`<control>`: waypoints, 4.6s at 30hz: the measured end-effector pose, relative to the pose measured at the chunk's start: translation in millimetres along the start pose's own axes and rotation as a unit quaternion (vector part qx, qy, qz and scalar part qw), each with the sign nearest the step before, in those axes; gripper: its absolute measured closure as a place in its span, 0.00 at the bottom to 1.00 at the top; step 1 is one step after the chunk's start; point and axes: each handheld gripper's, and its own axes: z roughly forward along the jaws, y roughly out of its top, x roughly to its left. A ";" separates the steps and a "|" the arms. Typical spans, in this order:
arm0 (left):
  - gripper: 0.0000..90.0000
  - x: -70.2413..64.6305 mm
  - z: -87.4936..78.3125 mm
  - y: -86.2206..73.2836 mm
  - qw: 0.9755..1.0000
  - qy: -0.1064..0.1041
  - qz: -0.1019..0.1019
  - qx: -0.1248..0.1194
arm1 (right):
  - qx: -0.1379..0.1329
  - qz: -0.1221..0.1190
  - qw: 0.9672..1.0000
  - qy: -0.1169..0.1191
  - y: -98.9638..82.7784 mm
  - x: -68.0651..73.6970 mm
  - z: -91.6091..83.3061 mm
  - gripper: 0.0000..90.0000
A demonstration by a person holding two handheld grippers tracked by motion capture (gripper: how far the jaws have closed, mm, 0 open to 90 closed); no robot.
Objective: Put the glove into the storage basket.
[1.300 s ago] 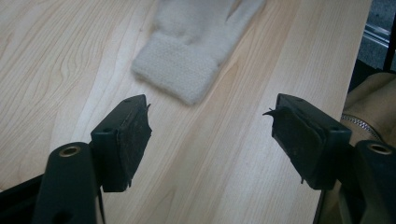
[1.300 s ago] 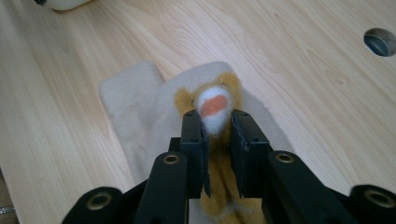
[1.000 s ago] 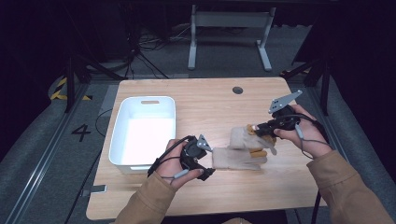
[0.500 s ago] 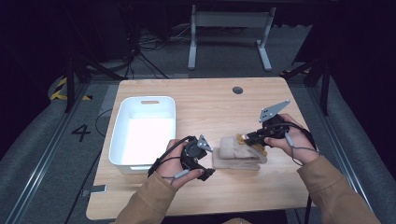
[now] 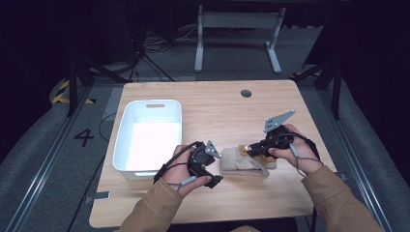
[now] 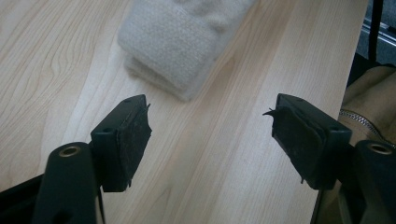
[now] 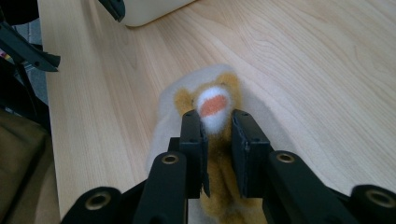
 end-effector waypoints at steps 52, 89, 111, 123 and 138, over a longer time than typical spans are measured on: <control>0.27 8.0 3.4 17.0 1.000 -0.004 0.013 -0.021 | -0.017 0.027 0.994 -0.105 -44.4 8.9 -26.9 0.61; 0.26 35.0 58.6 40.0 0.996 -0.051 0.040 -0.064 | -0.113 0.181 0.949 -0.233 -119.4 -40.9 -81.6 0.44; 0.23 40.8 100.2 53.4 0.993 -0.077 0.070 -0.048 | -0.108 0.202 0.947 -0.227 -131.6 -34.4 -78.0 0.44; 0.19 37.6 112.6 50.6 0.993 -0.074 0.084 -0.026 | -0.107 0.205 0.947 -0.223 -131.0 -33.3 -75.8 0.42; 0.18 26.3 127.7 49.3 0.995 -0.045 0.091 -0.013 | -0.111 0.205 0.947 -0.221 -131.3 -33.4 -76.8 0.39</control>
